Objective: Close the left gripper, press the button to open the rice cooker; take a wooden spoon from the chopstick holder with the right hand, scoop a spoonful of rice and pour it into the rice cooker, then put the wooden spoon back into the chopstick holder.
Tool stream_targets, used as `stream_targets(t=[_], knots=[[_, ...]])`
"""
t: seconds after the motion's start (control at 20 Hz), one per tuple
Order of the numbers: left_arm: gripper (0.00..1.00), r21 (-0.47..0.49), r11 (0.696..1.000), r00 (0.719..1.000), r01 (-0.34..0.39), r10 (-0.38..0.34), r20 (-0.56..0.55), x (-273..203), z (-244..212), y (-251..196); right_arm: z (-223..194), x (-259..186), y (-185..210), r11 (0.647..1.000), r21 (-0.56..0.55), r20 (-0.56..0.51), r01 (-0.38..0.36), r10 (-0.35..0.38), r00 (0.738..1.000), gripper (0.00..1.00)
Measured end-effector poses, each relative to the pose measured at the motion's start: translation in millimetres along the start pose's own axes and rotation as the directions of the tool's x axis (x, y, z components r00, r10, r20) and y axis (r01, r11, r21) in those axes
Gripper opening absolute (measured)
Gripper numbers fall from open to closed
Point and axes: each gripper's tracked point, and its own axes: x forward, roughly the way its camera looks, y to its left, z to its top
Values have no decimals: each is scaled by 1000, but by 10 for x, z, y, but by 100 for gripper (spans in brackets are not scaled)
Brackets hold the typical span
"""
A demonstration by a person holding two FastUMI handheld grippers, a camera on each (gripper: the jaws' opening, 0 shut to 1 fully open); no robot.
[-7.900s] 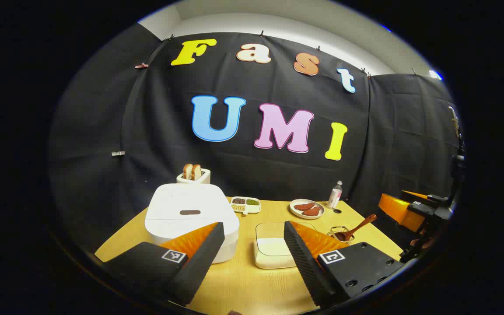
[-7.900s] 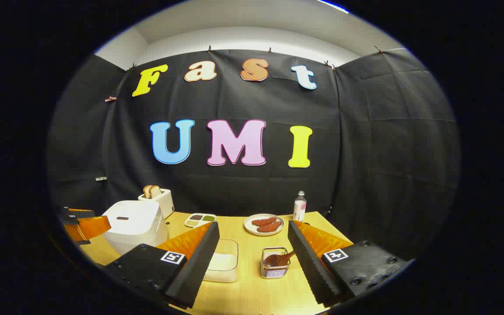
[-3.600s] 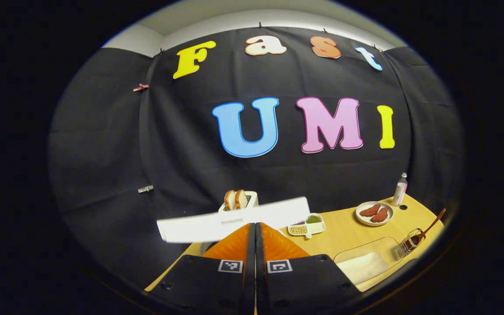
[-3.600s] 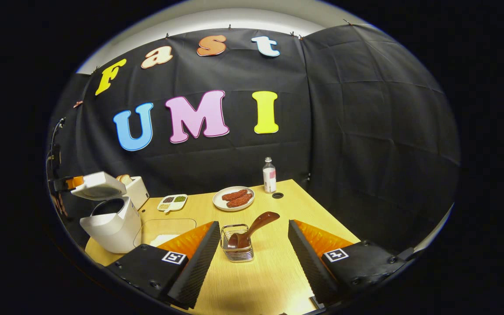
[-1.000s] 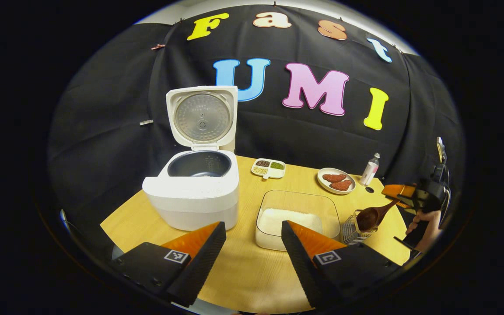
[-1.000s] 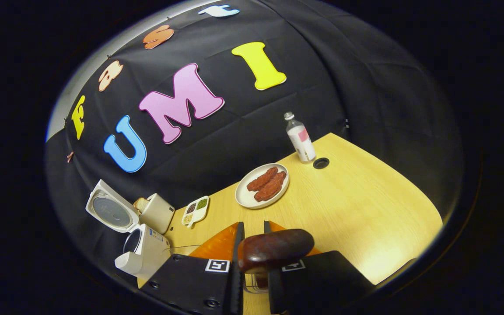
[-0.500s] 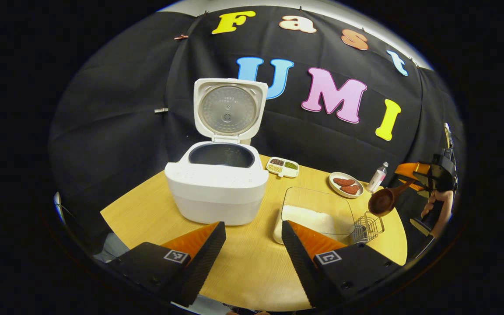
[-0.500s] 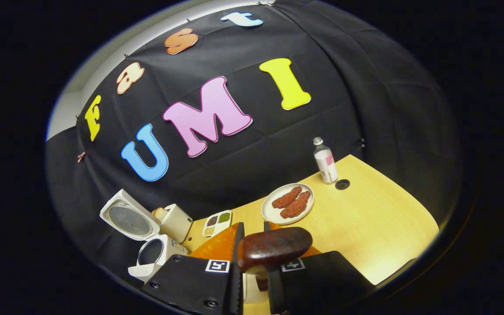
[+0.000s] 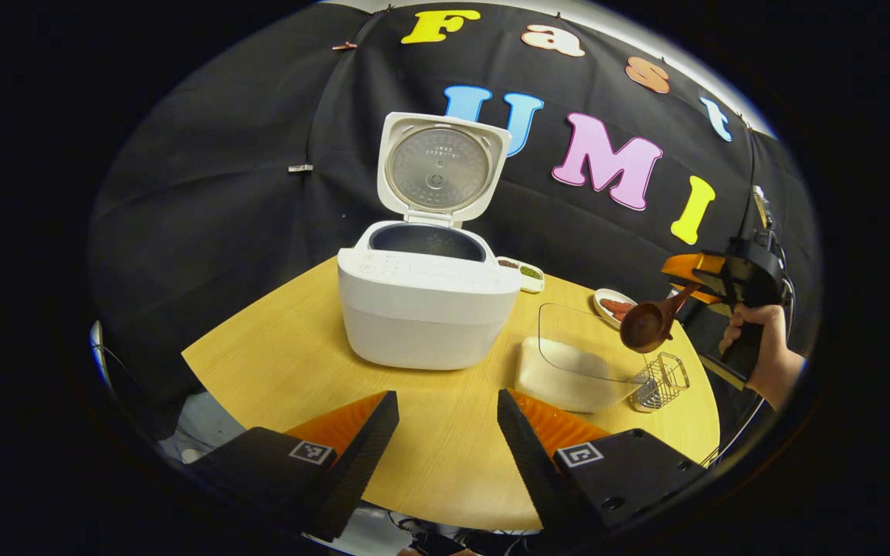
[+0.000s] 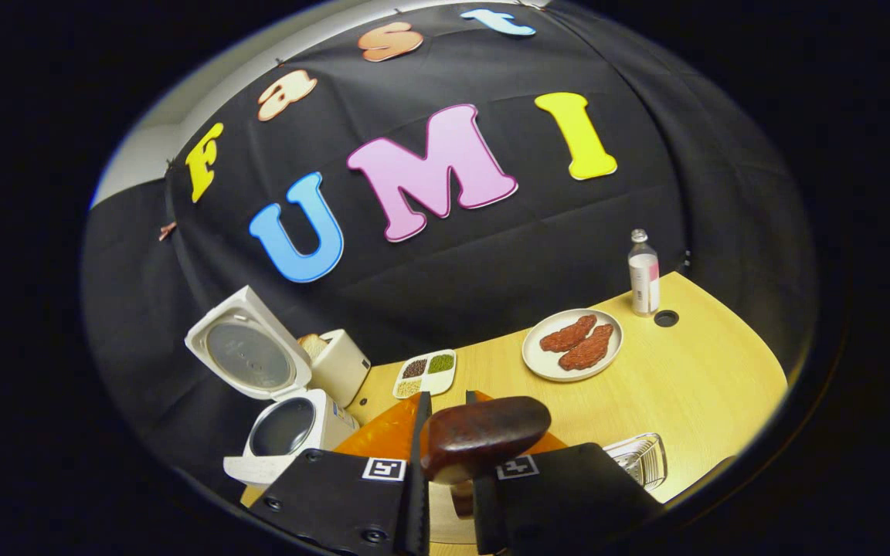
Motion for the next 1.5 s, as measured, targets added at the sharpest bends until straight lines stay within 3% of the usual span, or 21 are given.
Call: stream_targets(t=[0.45, 0.75, 1.05, 1.2, 1.5], knots=[[90, 83, 995, 998, 52, -50, -26, 228, -130, 231, -848, 385, 73, 990, -117, -51, 78, -85, 995, 22], [90, 94, 995, 999, 39, -39, 3, 355, 77, 540, -1224, 354, 370, 991, -123, -101, 60, -72, 992, 22], [90, 57, 998, 1000, 12, -12, -2, 348, 124, 744, -1481, 248, 725, 999, -26, -179, 35, -39, 983, 23], [90, 59, 998, 1000, 22, -21, -10, 332, 97, 758, -1514, 221, 766, 997, 54, -218, 59, -46, 975, 23], [90, 102, 993, 998, 55, -56, 7, 304, 184, 716, -1339, 157, 600, 948, 284, -255, 141, -67, 965, 23]])
